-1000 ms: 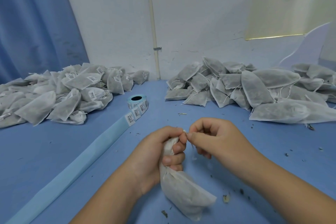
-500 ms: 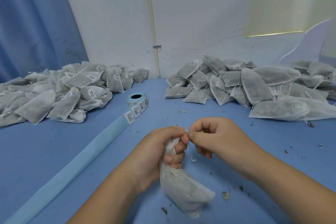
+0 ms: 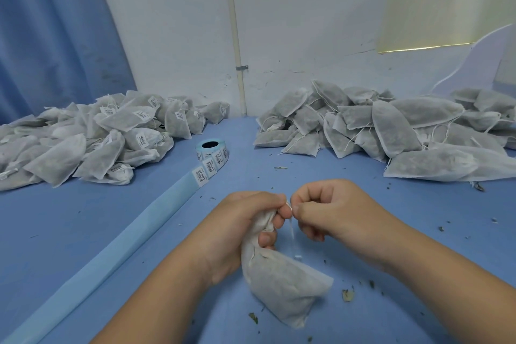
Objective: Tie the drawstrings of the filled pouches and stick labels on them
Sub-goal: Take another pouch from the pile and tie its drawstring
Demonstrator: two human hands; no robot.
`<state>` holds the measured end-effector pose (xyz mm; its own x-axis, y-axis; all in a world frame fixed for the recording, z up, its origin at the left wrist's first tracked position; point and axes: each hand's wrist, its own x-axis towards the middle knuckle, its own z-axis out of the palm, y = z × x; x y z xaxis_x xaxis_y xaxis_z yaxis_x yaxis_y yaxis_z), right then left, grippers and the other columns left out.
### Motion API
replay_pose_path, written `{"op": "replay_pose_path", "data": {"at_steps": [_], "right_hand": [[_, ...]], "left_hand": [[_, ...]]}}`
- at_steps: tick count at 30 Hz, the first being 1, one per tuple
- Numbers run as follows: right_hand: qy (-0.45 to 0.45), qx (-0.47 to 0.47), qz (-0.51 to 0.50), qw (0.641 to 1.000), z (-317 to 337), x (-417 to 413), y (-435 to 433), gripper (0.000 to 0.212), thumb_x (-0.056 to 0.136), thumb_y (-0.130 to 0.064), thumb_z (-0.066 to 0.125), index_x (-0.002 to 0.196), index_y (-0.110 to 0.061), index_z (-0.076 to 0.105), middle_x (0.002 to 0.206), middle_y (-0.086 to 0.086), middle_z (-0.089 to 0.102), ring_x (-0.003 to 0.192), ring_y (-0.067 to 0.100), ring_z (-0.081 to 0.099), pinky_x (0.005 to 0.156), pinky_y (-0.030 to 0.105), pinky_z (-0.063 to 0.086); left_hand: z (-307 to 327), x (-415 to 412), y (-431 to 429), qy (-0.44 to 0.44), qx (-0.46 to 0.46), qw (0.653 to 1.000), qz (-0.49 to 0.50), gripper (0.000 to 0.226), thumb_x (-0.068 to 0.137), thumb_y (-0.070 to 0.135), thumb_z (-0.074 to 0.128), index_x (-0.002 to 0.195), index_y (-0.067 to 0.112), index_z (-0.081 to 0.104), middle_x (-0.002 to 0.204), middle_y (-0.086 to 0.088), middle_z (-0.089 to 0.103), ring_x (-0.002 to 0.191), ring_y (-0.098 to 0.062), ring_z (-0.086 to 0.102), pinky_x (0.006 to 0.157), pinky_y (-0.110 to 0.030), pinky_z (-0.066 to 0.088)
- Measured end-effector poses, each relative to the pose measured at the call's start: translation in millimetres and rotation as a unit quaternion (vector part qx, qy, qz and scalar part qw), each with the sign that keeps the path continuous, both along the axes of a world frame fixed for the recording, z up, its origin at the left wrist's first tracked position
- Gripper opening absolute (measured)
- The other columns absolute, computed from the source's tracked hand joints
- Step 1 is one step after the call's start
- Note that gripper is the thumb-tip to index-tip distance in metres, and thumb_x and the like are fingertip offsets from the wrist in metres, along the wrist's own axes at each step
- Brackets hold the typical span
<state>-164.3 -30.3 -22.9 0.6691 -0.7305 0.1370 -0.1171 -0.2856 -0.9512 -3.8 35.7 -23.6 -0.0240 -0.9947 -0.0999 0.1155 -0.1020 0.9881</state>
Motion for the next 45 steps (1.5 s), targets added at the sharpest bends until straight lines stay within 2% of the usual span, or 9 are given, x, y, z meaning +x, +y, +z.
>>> {"op": "replay_pose_path", "data": {"at_steps": [6, 14, 21, 24, 27, 33, 37, 41, 45], "right_hand": [[-0.012, 0.014, 0.064, 0.998, -3, -3, -4, 0.015, 0.078, -0.015, 0.06, 0.067, -0.02, 0.07, 0.058, -0.001, 0.053, 0.053, 0.01, 0.049, 0.053, 0.018, 0.042], [-0.018, 0.01, 0.097, 0.995, -8, -5, -10, 0.015, 0.074, -0.017, 0.06, 0.063, -0.024, 0.068, 0.059, 0.001, 0.052, 0.053, 0.01, 0.046, 0.053, 0.021, 0.041], [-0.021, 0.011, 0.088, 0.996, -14, -5, -12, 0.008, 0.075, -0.015, 0.06, 0.071, -0.013, 0.067, 0.057, 0.003, 0.051, 0.053, 0.012, 0.046, 0.053, 0.021, 0.041], [-0.018, 0.01, 0.079, 0.997, -15, -6, -14, 0.009, 0.074, -0.015, 0.059, 0.073, -0.007, 0.065, 0.057, 0.003, 0.053, 0.053, 0.011, 0.048, 0.052, 0.021, 0.042], [-0.019, 0.01, 0.075, 0.997, -13, -5, -13, 0.008, 0.074, -0.017, 0.06, 0.069, -0.015, 0.066, 0.057, 0.002, 0.053, 0.052, 0.011, 0.049, 0.053, 0.021, 0.042], [-0.031, 0.006, 0.042, 0.999, -10, -3, -9, 0.009, 0.07, -0.021, 0.058, 0.064, -0.025, 0.063, 0.056, 0.001, 0.055, 0.053, 0.014, 0.05, 0.054, 0.026, 0.041], [-0.069, 0.009, -0.016, 0.997, -9, 1, -7, 0.004, 0.069, -0.027, 0.059, 0.067, -0.028, 0.062, 0.059, 0.001, 0.058, 0.055, 0.018, 0.056, 0.054, 0.027, 0.043], [-0.104, 0.004, -0.052, 0.993, -10, 7, -1, 0.014, 0.072, -0.026, 0.067, 0.083, -0.019, 0.061, 0.068, -0.001, 0.062, 0.059, 0.017, 0.064, 0.052, 0.026, 0.045], [-0.097, 0.007, -0.072, 0.993, -11, 11, 3, 0.012, 0.083, -0.008, 0.068, 0.09, -0.013, 0.061, 0.065, -0.004, 0.066, 0.061, 0.015, 0.066, 0.052, 0.023, 0.046]], "left_hand": [[2, -3, 2, -0.038, -0.011, 0.999, 0.031, 0.017, 0.071, 0.02, 0.073, 0.057, 0.012, 0.067, 0.046, 0.002, 0.046, 0.037, -0.01, 0.035, 0.042, -0.02, 0.031], [2, -1, 4, -0.131, -0.041, 0.99, 0.038, 0.015, 0.065, 0.03, 0.069, 0.061, 0.016, 0.069, 0.053, -0.002, 0.043, 0.044, -0.015, 0.04, 0.048, -0.026, 0.027], [0, -2, 5, -0.192, -0.061, 0.977, 0.064, 0.03, 0.055, 0.047, 0.071, 0.064, 0.018, 0.069, 0.052, 0.002, 0.033, 0.046, -0.014, 0.032, 0.055, -0.031, 0.024], [0, -3, 6, -0.219, -0.073, 0.97, 0.078, 0.03, 0.061, 0.047, 0.069, 0.069, 0.018, 0.068, 0.051, 0.005, 0.033, 0.044, -0.012, 0.031, 0.053, -0.026, 0.028], [0, -4, 7, -0.243, -0.09, 0.961, 0.094, 0.021, 0.069, 0.043, 0.068, 0.068, 0.021, 0.066, 0.047, 0.014, 0.038, 0.04, -0.009, 0.034, 0.053, -0.026, 0.035], [1, -6, 6, -0.189, -0.093, 0.973, 0.094, 0.018, 0.076, 0.036, 0.069, 0.065, 0.023, 0.066, 0.055, 0.01, 0.044, 0.043, -0.01, 0.038, 0.051, -0.024, 0.035], [-1, -8, 3, -0.134, -0.092, 0.977, 0.137, 0.03, 0.09, 0.019, 0.063, 0.062, 0.024, 0.068, 0.059, 0.002, 0.044, 0.045, -0.014, 0.036, 0.05, -0.027, 0.036], [-1, -9, 1, -0.132, -0.095, 0.974, 0.155, 0.028, 0.088, 0.021, 0.063, 0.06, 0.024, 0.065, 0.055, 0.004, 0.044, 0.043, -0.013, 0.038, 0.053, -0.029, 0.035], [-3, -9, 1, -0.16, -0.102, 0.969, 0.159, 0.027, 0.089, 0.024, 0.065, 0.062, 0.02, 0.062, 0.052, 0.007, 0.045, 0.043, -0.012, 0.041, 0.054, -0.03, 0.037]]}}
